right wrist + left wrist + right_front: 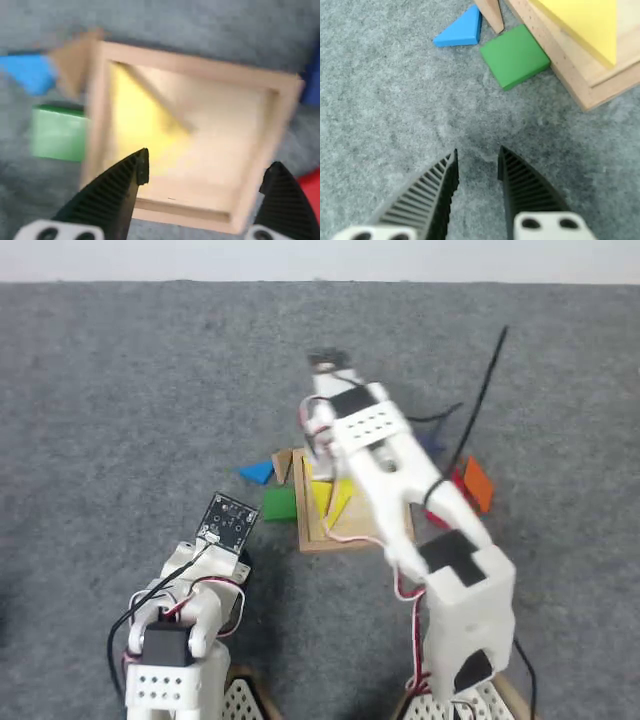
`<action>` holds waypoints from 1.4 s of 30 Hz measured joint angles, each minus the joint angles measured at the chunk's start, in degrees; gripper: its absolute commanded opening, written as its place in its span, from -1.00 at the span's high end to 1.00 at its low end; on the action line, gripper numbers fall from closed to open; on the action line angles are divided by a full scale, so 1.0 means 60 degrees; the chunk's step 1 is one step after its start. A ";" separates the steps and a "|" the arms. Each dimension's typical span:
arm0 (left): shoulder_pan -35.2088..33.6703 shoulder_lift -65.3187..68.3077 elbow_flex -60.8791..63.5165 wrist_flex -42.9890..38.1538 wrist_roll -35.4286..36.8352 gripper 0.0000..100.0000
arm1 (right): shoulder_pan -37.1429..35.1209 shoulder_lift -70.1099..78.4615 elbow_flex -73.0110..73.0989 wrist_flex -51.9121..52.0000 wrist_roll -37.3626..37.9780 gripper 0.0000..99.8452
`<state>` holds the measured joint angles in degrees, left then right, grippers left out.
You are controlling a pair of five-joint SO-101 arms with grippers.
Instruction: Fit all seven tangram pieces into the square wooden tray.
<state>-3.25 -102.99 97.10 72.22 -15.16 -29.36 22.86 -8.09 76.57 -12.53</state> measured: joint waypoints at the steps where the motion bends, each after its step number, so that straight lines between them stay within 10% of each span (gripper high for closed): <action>1: 0.0000 0.0000 0.0000 0.0000 0.0000 0.73 | 0.0249 0.0000 0.0249 -0.0117 0.0000 0.29; 24: 0.0000 0.0000 0.0000 0.0000 0.0000 0.73 | 0.0029 0.0425 0.1289 -0.1421 0.0000 0.29; 42: 0.0000 0.0000 0.0000 0.0000 0.0000 0.73 | 0.3780 -0.2022 0.1963 -0.0117 0.2681 0.28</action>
<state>-3.25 -102.99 97.10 72.22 -15.16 -6.68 10.73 3.69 75.87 3.56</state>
